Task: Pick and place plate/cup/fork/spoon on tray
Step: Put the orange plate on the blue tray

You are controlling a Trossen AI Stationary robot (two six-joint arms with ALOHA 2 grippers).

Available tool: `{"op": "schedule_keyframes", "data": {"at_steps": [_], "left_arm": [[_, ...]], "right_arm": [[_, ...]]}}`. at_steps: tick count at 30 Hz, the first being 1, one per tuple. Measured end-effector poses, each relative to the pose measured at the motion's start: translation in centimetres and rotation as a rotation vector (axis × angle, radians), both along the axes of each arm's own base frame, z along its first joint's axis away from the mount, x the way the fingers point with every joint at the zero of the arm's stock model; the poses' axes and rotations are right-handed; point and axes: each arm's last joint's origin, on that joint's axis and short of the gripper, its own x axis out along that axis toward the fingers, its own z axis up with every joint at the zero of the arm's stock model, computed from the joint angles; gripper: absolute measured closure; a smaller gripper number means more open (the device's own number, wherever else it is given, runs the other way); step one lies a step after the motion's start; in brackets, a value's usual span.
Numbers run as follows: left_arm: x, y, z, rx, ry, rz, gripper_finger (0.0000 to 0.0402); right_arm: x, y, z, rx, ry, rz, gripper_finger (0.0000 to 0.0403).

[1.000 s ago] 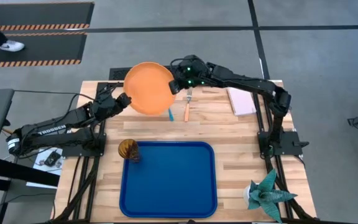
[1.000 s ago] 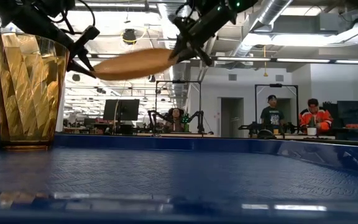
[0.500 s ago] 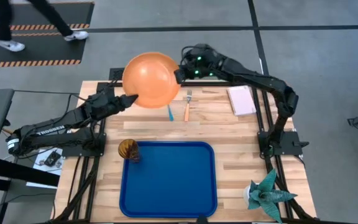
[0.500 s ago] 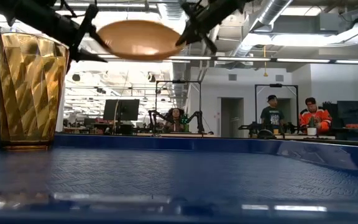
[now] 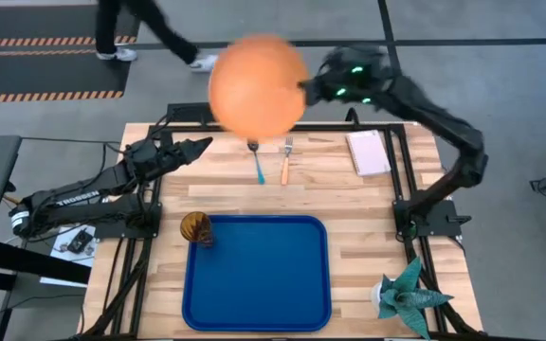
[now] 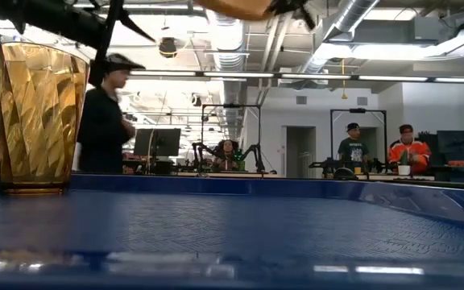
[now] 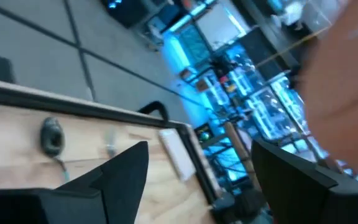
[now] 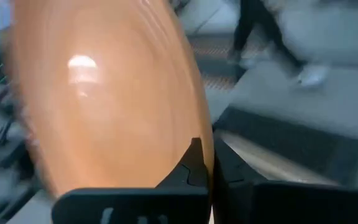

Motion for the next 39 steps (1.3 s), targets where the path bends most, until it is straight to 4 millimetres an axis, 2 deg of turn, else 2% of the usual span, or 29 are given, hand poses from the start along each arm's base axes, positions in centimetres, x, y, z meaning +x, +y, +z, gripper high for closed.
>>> {"op": "schedule_keyframes", "data": {"at_steps": [1, 3, 7, 9, 11, 13, 20, 23, 26, 31, 35, 39], "left_arm": [[0.1, 0.1, 0.1, 0.006, -0.010, 0.003, 0.0132], [0.1, 0.0, 0.2, 0.008, -0.020, -0.013, 0.0137], [0.2, -0.2, 0.5, 0.009, -0.048, -0.090, 0.0146], [0.2, -0.3, 0.8, 0.022, -0.029, -0.118, 0.0150], [-0.2, -0.3, 1.4, 0.057, 0.019, -0.105, 0.0154], [-0.5, -0.2, 2.6, 0.114, 0.048, -0.077, 0.0156], [-1.6, -0.2, 7.3, 0.221, 0.179, -0.055, 0.0147], [-2.2, -0.2, 8.6, 0.201, 0.228, -0.017, 0.0145], [-2.6, -0.2, 9.2, 0.191, 0.250, 0.009, 0.0144], [-2.8, -0.2, 9.3, 0.182, 0.257, 0.029, 0.0150], [-2.9, -0.3, 9.2, 0.174, 0.272, 0.025, 0.0155], [-2.8, -0.2, 9.1, 0.173, 0.274, 0.018, 0.0157]], "right_arm": [[-0.9, 0.4, 0.8, -0.023, -0.011, -0.033, 0.0400], [-2.0, 1.1, 1.1, -0.017, 0.015, -0.027, 0.0400], [-2.3, 2.5, 1.0, -0.003, 0.050, 0.005, 0.0400], [-3.1, 3.4, 1.4, 0.000, 0.047, 0.010, 0.0400], [-4.2, 4.4, 2.0, 0.008, 0.055, 0.022, 0.0400], [-4.6, 5.9, 1.6, 0.044, 0.112, 0.057, 0.0400], [-1.2, 12.3, -1.3, 0.115, 0.302, 0.266, 0.0400], [0.7, 14.6, -3.6, 0.168, 0.432, 0.308, 0.0400], [2.9, 16.7, -6.0, 0.179, 0.539, 0.359, 0.0397], [4.4, 19.3, -9.3, 0.251, 0.738, 0.434, 0.0397], [6.0, 21.4, -11.4, 0.304, 0.793, 0.497, 0.0398], [7.4, 23.2, -12.7, 0.358, 0.768, 0.510, 0.0397]]}}
